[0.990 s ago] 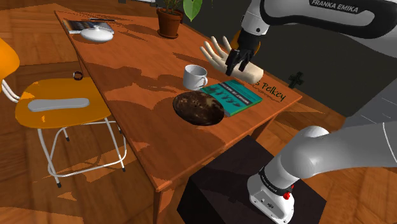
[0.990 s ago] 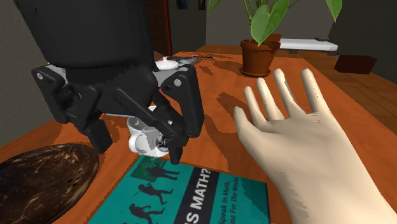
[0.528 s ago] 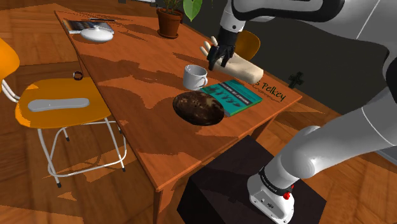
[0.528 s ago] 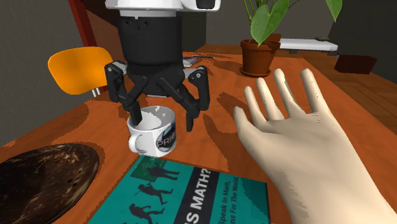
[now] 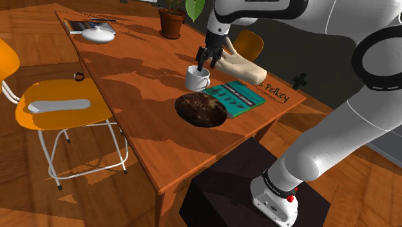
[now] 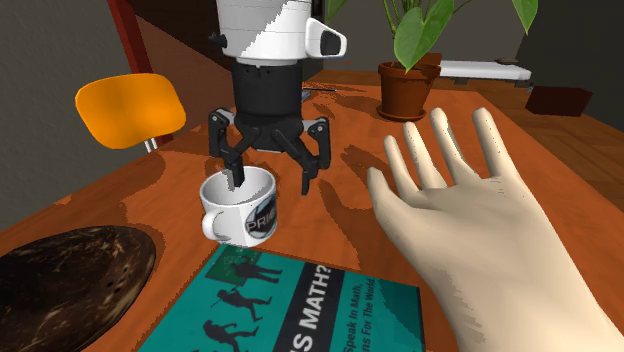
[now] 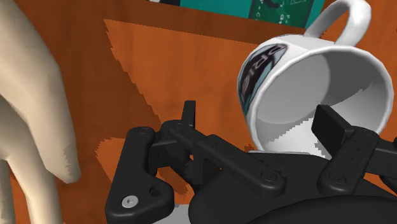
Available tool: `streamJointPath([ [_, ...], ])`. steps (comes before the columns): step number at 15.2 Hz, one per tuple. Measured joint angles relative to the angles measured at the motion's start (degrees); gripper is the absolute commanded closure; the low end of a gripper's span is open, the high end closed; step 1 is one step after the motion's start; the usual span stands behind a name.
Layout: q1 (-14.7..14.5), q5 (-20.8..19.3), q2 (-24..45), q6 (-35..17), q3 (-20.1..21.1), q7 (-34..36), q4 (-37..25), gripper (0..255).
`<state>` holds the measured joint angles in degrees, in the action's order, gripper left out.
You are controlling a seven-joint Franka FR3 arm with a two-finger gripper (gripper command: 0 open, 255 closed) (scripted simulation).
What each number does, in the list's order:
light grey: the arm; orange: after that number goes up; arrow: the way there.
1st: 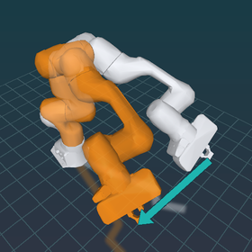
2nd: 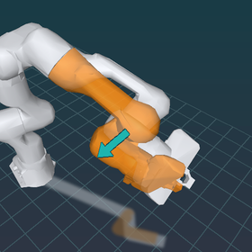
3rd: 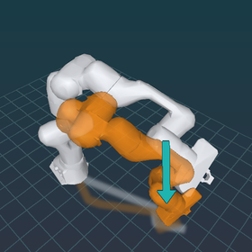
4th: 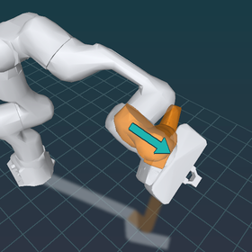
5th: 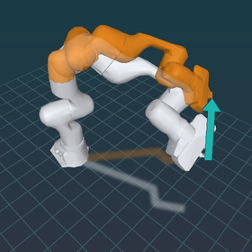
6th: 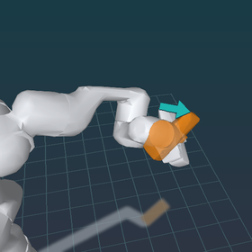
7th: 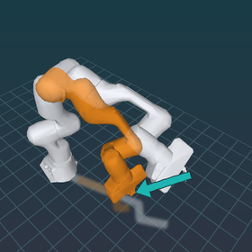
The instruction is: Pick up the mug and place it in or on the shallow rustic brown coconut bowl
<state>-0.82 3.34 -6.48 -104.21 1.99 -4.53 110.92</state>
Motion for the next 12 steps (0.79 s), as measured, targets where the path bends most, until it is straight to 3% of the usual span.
streamJointPath([
  [5,-0.1,0.1,0.4,-3.7,0.1,0.0,3.3,0],
  [11,-0.1,0.1,0.5,-4.1,0.1,0.0,3.6,0],
  [12,-0.1,0.1,0.5,-4.1,0.1,0.0,3.6,255],
])
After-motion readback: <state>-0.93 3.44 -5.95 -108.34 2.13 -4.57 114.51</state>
